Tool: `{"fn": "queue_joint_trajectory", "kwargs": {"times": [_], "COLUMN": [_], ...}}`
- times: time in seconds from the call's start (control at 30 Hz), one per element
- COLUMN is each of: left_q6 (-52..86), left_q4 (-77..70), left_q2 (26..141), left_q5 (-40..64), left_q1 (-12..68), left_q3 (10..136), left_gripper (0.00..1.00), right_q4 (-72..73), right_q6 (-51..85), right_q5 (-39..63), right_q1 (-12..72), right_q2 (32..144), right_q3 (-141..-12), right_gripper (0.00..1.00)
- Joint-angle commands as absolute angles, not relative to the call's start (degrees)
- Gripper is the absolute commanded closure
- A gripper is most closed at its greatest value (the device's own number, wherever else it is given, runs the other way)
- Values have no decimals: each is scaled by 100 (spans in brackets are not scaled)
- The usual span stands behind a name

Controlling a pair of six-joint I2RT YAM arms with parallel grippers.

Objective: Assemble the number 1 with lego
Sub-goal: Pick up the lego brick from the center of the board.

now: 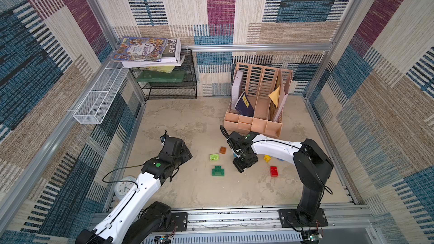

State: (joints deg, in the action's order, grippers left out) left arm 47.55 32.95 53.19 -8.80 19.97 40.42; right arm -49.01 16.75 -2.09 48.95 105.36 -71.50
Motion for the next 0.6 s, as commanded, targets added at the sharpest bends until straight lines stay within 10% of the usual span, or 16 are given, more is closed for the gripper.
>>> {"fn": "queue_joint_trajectory", "kwargs": {"times": [0.0, 0.57], "left_q6": [4702, 4702], "left_q4": [3155, 3162], "left_q2": [5348, 5391], "left_q5": [-819, -782], "left_q1": [1970, 1927], "left_q3": [4087, 4100], "left_gripper": [28, 29], "right_q4": [-4505, -4148], "right_q6": [1276, 784], "right_q5": [-442, -501], "right_q1": [4931, 4822], "right_q2": [10393, 10498], "right_q3": [-6997, -6839], "right_gripper": [36, 50]}}
